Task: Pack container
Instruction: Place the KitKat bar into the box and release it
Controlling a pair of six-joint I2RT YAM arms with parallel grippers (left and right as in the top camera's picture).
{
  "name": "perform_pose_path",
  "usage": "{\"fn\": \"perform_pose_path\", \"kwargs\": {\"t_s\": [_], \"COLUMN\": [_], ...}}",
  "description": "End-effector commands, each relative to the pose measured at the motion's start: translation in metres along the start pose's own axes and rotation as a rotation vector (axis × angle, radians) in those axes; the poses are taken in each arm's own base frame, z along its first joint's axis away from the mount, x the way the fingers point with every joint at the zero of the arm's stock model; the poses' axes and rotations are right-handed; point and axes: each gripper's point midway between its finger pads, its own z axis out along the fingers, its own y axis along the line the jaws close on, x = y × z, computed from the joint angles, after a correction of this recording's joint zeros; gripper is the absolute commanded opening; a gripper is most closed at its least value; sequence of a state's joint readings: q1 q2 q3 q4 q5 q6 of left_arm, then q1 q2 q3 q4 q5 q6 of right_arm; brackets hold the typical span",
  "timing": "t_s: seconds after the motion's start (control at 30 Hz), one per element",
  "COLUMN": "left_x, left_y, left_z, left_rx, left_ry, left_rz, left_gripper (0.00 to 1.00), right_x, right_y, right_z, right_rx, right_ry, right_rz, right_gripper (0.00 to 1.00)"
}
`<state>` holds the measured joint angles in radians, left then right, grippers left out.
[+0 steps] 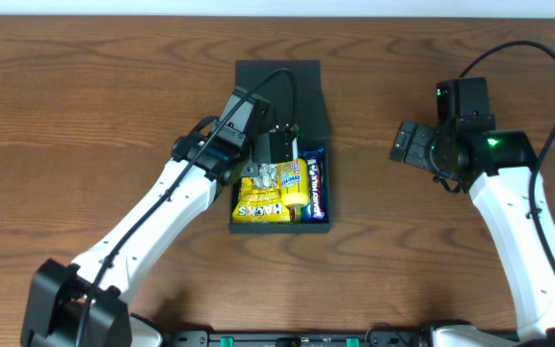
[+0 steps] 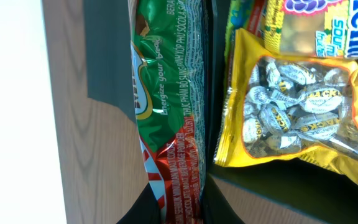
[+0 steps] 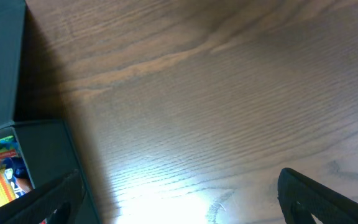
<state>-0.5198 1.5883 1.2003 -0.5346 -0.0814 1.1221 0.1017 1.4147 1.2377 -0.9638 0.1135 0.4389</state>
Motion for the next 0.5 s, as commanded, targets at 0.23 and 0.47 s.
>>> {"fn": "perform_pose_path", "kwargs": {"t_s": [0.23,0.47], "left_x": [-0.0004,0.0004], "left_y": [-0.0139,-0.0096], "left_z": [0.0210,0.0207], "left_rx": [0.066,0.046], "left_ry": [0.005,0.015], "left_rz": [-0.028,-0.143], "left_gripper": [0.95,0.95], "right_x": [-0.0071,-0.0076], "right_y": [-0.0033,-0.0030], "right_z": [-0.0026,-0.0024], "right_rx": [0.010,0.008], "right_ry": [-0.023,-0.025], "right_rz": [0.000,0.000], "right_gripper": [0.99,0.99]}}
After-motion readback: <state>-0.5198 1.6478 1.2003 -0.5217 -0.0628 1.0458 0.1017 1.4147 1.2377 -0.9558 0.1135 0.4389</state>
